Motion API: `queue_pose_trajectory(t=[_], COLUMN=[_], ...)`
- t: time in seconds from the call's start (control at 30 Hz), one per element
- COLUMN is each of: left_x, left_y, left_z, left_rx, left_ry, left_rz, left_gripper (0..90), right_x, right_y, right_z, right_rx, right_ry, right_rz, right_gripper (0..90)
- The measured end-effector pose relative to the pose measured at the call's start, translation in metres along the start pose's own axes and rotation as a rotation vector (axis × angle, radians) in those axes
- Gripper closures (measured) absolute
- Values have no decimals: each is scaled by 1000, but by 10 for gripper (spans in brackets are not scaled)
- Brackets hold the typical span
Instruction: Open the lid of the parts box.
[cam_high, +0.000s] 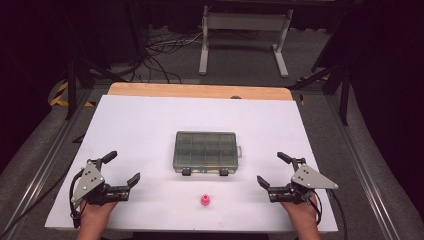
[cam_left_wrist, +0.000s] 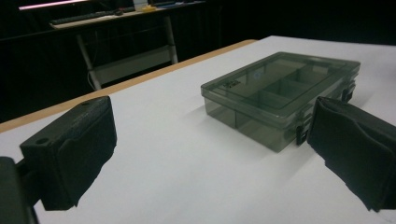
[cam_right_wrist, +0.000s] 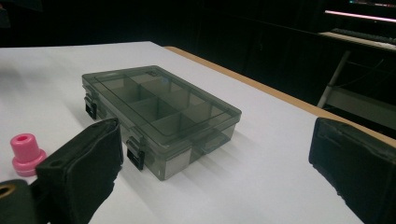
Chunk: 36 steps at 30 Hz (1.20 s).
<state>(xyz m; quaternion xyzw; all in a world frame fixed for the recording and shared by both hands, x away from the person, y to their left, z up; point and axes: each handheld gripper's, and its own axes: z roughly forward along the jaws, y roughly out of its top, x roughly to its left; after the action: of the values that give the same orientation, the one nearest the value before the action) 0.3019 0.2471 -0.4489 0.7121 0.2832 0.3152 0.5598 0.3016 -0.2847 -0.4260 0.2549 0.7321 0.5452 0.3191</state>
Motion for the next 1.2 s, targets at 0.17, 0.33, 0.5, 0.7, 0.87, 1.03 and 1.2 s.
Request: queue_pose_trajectory(t=[0.17,0.33,0.5,0.7,0.87,1.03,1.2], left_x=[1,1,1,2,3,4,7], left_y=[1,1,2,1,1,0,5], left_z=[-2,-2,-2,-2,-2,0,8], left_rx=[-1,-3,-7,-8,-20,-30,12], left_ry=[-3,-3,-12,-15,-29,-40,-57], left_rz=[-19,-25,-19,-34,-52,-73,-76], left_gripper=[20,16,16,16,16,16,28], right_x=[0,2,2,0,0,1,0], right_y=[0,-1,-1,-2,-2,-2,1], right_z=[0,0,0,0,-1,0,7], right_rx=[-6,-1,-1,-15,-15,-12,9], right_ry=[1,1,1,17,19,24,33], right_rz=[3,-8,-10,15,19,29,39], right_gripper=[36,36,36,36,35,17,0])
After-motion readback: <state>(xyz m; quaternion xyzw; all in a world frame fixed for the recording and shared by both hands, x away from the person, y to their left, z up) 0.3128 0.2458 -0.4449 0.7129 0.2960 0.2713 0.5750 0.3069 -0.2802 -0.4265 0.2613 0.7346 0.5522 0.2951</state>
